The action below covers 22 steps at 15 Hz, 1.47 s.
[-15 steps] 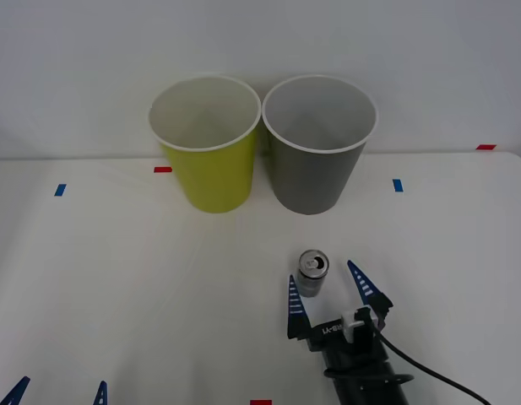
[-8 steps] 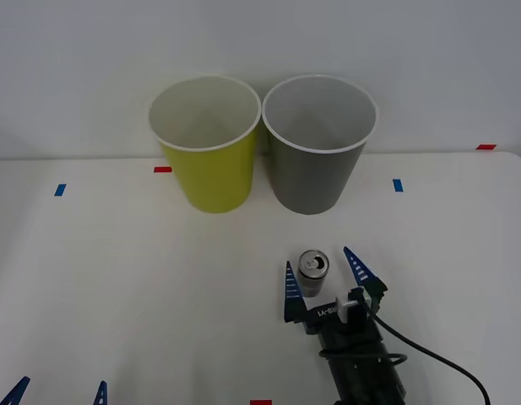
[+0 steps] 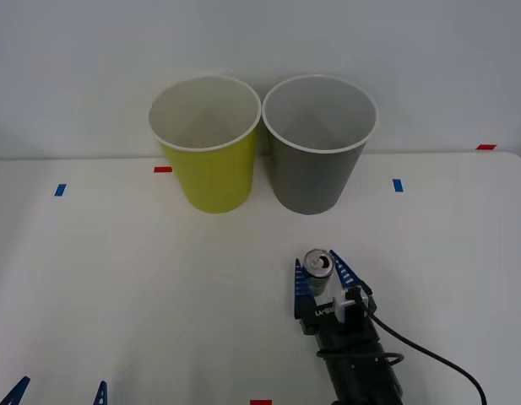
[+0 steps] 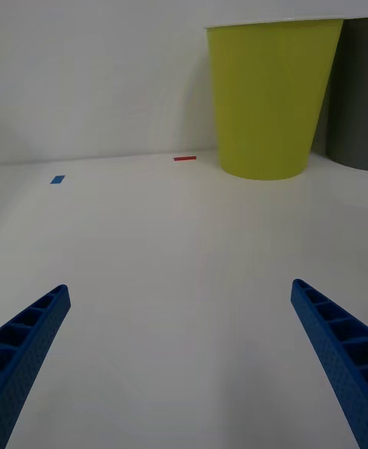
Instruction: Put cans in the gray bin and PET bottles in the light green bin.
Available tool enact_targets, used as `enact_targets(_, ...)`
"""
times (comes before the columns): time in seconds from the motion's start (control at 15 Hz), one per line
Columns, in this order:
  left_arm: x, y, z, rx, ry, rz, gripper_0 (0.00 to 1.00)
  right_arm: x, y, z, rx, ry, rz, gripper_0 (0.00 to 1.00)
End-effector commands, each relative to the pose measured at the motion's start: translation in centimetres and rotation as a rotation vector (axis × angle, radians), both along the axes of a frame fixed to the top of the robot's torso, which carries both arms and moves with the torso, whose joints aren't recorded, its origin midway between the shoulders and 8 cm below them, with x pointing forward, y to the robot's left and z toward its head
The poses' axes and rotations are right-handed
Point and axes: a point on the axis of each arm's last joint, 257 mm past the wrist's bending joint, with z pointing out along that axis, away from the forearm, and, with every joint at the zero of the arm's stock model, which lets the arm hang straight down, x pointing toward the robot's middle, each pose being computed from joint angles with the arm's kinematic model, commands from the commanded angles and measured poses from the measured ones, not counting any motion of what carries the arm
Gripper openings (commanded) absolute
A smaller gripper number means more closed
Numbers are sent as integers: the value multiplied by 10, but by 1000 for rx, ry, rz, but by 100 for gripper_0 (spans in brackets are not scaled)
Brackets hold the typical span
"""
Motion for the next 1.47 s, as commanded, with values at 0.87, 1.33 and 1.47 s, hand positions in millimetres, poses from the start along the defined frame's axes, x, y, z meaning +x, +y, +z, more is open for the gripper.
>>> enact_targets(0.87, 0, 0, 0, 0, 0, 0, 100, 26, -13, 54, -34, 115, -14, 3)
enact_targets(1.33, 0, 0, 0, 0, 0, 0, 100, 14, -22, 107, -66, 270, -15, 2)
enact_targets(1.47, 0, 0, 0, 0, 0, 0, 100, 2, -22, 129, -67, 313, -9, 2)
